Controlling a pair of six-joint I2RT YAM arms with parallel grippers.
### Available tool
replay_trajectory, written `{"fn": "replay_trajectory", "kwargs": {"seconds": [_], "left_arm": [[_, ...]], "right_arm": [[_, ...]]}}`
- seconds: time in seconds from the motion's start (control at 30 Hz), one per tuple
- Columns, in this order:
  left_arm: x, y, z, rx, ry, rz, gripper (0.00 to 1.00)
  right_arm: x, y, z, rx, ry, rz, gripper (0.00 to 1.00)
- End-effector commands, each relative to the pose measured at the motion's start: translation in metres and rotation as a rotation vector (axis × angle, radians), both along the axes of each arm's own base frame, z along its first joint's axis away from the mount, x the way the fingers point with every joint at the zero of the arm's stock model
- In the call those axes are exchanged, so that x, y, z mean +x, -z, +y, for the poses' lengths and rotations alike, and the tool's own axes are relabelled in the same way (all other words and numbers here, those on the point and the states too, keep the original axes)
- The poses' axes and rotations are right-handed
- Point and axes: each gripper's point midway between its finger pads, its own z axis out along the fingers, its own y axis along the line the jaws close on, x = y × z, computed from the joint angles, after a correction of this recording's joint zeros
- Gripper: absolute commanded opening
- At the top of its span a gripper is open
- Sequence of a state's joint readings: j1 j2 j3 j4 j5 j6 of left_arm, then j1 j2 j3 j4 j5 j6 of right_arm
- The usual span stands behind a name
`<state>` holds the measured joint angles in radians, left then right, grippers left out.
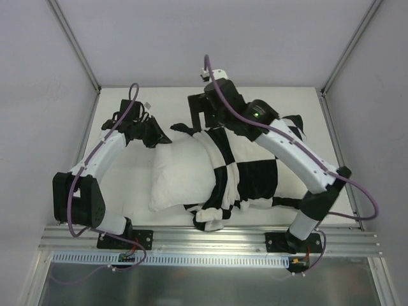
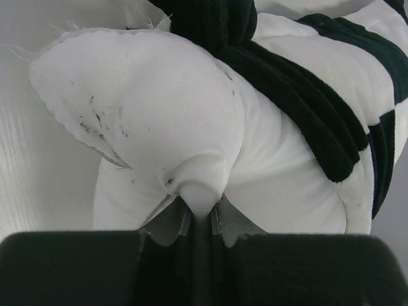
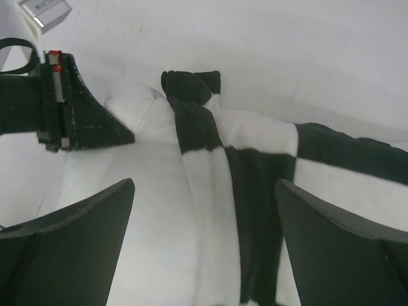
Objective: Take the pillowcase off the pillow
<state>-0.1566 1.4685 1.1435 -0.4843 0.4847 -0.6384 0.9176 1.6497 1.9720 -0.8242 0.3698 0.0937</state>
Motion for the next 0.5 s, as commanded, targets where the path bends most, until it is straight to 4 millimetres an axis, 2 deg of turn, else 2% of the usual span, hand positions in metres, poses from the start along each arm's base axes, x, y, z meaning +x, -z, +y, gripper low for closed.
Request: {"fn": "replay_trajectory", "kwargs": {"seconds": [0.0, 0.03, 0.1, 0.13, 0.23, 0.3, 0.33, 0.4, 0.43, 0.47], "left_arm": [[-0.018, -0.012, 0.001, 0.007, 0.028, -0.062, 0.0], [-0.022, -0.019, 0.001, -0.001, 0.035, -0.09, 0.0], [-0.031, -0.025, 0.001, -0.005, 0.048, -0.121, 0.0], [-0.034, -0.028, 0.002, -0.006, 0.054, -0.135, 0.0], [-0.042, -0.034, 0.003, -0.006, 0.06, -0.17, 0.0], [-0.046, -0.036, 0.004, -0.006, 0.061, -0.183, 0.0], [-0.047, -0.037, 0.004, -0.008, 0.065, -0.189, 0.0], [-0.051, -0.043, 0.001, -0.024, 0.082, -0.203, 0.0], [-0.054, -0.046, 0.0, -0.034, 0.094, -0.211, 0.0], [-0.056, -0.049, 0.0, -0.038, 0.099, -0.222, 0.0]], "right_arm": [[0.006, 0.008, 0.024, -0.044, -0.102, 0.057, 0.96], [0.014, 0.028, 0.036, -0.069, -0.108, 0.092, 0.96], [0.022, 0.038, 0.046, -0.076, -0.114, 0.11, 0.96], [0.026, 0.056, 0.052, -0.097, -0.115, 0.142, 0.96], [0.022, 0.085, 0.066, -0.104, -0.156, 0.221, 0.99], [0.018, 0.103, 0.074, -0.109, -0.173, 0.268, 0.91], [0.017, 0.111, 0.073, -0.118, -0.173, 0.283, 0.85], [0.021, 0.111, 0.071, -0.116, -0.153, 0.271, 0.61], [0.024, 0.113, 0.066, -0.124, -0.134, 0.269, 0.37], [0.027, 0.107, 0.061, -0.119, -0.107, 0.254, 0.26]]}}
